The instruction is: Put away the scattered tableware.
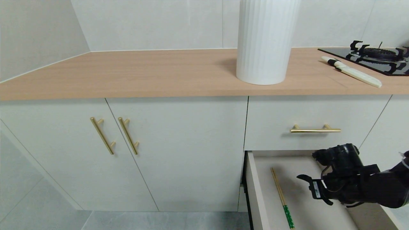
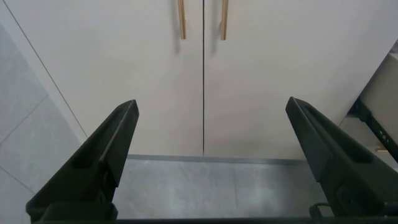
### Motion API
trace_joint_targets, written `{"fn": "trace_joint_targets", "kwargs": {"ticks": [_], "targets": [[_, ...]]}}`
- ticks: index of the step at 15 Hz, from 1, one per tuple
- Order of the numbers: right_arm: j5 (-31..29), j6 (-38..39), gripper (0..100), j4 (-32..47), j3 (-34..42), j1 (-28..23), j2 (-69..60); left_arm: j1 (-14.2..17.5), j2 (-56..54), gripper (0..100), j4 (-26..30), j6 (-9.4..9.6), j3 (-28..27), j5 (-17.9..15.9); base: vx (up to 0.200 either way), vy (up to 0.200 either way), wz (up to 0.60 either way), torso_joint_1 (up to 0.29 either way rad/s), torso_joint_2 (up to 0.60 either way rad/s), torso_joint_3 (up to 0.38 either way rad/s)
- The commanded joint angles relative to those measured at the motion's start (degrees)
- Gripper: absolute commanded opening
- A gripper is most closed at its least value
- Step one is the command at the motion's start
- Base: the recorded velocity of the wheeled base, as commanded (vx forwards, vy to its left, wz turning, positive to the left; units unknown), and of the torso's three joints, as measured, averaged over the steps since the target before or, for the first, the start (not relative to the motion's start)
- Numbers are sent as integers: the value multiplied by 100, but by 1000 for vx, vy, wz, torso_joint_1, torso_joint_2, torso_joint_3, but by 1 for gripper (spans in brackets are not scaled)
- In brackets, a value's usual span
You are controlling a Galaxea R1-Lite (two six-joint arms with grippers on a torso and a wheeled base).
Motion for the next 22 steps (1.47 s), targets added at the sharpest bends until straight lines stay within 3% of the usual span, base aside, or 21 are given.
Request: {"fn": "trace_joint_targets", "kwargs": {"ticks": [1, 7, 15, 16, 22], "targets": [[-268, 32, 0, -664, 181, 45, 962, 2, 2, 100, -4, -2, 0, 9, 0, 0, 0, 0, 0, 0], [-382, -12, 0, -2510, 576, 45, 1903, 2, 2, 100, -4, -2, 0, 0, 0, 0, 0, 0, 0, 0], [-531, -3, 0, -2651, 576, 45, 1947, 2, 2, 100, -4, -2, 0, 0, 0, 0, 0, 0, 0, 0], [-531, -3, 100, -2659, 576, 45, 1929, 2, 2, 100, -4, -2, 0, 0, 0, 0, 0, 0, 0, 0], [-628, -12, 100, -2809, 699, 36, 1472, 2, 2, 100, -4, -2, 0, 0, 0, 0, 0, 0, 0, 0]]}}
